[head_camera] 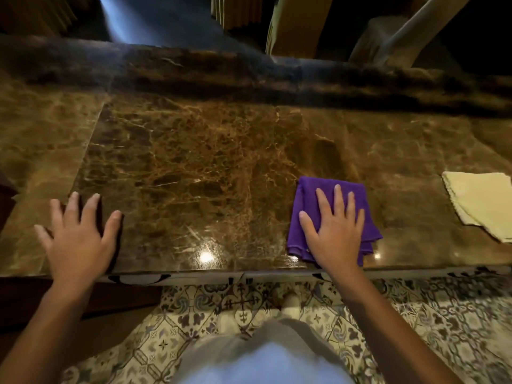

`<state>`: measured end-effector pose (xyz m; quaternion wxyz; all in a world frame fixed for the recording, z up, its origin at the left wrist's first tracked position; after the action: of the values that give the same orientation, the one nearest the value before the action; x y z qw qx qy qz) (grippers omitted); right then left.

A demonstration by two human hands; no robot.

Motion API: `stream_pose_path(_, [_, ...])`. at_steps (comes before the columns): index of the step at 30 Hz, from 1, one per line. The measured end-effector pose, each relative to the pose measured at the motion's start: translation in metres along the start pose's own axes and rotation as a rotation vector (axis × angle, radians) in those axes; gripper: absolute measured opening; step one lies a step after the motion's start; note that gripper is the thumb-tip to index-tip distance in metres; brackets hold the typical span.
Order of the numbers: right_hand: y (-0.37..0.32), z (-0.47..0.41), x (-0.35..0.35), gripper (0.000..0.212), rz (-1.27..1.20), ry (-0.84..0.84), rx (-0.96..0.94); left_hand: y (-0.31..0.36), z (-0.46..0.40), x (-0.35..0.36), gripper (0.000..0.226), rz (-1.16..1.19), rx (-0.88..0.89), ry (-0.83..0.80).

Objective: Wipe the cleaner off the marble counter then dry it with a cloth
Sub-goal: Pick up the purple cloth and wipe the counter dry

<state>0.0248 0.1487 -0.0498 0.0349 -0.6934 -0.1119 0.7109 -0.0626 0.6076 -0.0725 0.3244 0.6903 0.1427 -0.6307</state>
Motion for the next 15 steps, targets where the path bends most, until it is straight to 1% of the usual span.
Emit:
stream_pose_path(2, [-0.003,-0.022,0.009,0.07,0.055,-0.003,-0.042,-0.002,-0.003,0.005,0.075,-0.038,-0.009,0.009])
stream_pose_path(7, [-0.022,-0.097,0.017,0.07,0.089,0.039,-0.087,-0.003,-0.003,0.008,0.073,-0.061,-0.028,0.073])
stream_pose_path(12, [-0.044,-0.192,0.021,0.07,0.069,0.014,-0.136,-0.001,-0.001,0.005,0.071,-0.074,-0.016,0.114])
stream_pose_path(15, [-0.051,-0.245,0.02,0.073,0.052,-0.016,-0.115,0.005,0.001,0.002,0.071,-0.061,-0.011,0.117])
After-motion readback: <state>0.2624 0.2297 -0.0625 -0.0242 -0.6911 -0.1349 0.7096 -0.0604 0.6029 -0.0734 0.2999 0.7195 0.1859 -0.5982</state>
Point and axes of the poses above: each hand's wrist, its own z-axis away from the middle knuckle, its own x-axis out of the palm, y = z × x, the point moved 4 cm from there along -z, towards the middle knuckle, and after that the axes turned 9 degrees about -x, right-handed, at the moved point
